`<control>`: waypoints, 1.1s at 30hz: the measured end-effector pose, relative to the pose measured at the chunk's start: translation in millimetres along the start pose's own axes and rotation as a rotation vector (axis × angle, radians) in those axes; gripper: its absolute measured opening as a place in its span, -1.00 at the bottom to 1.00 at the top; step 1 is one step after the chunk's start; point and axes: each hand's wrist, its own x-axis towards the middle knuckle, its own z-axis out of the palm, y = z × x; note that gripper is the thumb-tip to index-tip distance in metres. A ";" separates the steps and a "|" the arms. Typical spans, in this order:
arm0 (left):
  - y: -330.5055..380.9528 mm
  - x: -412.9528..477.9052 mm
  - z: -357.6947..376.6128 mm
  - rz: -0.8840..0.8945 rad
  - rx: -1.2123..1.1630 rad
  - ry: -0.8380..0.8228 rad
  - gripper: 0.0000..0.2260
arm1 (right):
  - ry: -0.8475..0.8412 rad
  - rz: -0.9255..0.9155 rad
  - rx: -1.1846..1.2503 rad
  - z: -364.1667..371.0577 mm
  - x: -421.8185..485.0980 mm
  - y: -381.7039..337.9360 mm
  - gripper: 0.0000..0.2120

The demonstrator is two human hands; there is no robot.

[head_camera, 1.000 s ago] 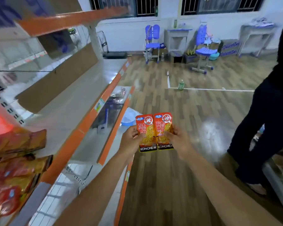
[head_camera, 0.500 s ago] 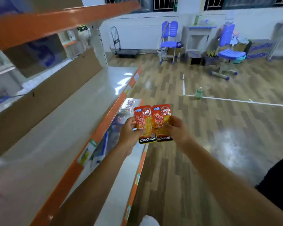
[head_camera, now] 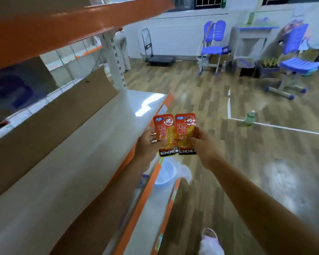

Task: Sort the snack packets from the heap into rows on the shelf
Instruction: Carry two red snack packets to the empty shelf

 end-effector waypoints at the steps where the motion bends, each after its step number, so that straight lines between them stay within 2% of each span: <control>1: -0.1 15.3 3.6 0.004 0.001 0.024 -0.67 | -0.020 -0.009 -0.008 -1.1 19.7 -1.7 -0.63; 10: 7.1 121.5 19.1 -0.069 -0.029 0.331 -0.60 | -0.324 -0.064 -0.121 17.3 180.7 -26.7 -0.57; 13: 0.4 147.2 11.5 -0.092 0.034 0.425 -0.55 | -0.395 -0.093 -0.176 39.1 218.2 -25.7 -0.58; 16: -7.5 177.5 -1.6 -0.092 0.036 0.519 -0.49 | -0.427 -0.065 -0.199 64.9 256.5 -25.7 -0.52; 22: -19.0 235.0 -22.3 -0.107 0.027 0.605 -0.38 | -0.563 0.006 -0.183 106.5 314.8 -28.9 -0.54; 27: -24.7 263.0 -28.6 -0.144 0.092 0.677 -0.35 | -0.626 -0.144 -0.362 135.2 360.2 -28.3 -0.37; 33: -31.4 278.7 -35.4 -0.221 0.218 0.789 -0.33 | -0.763 -0.323 -0.666 180.2 420.2 -24.7 -0.50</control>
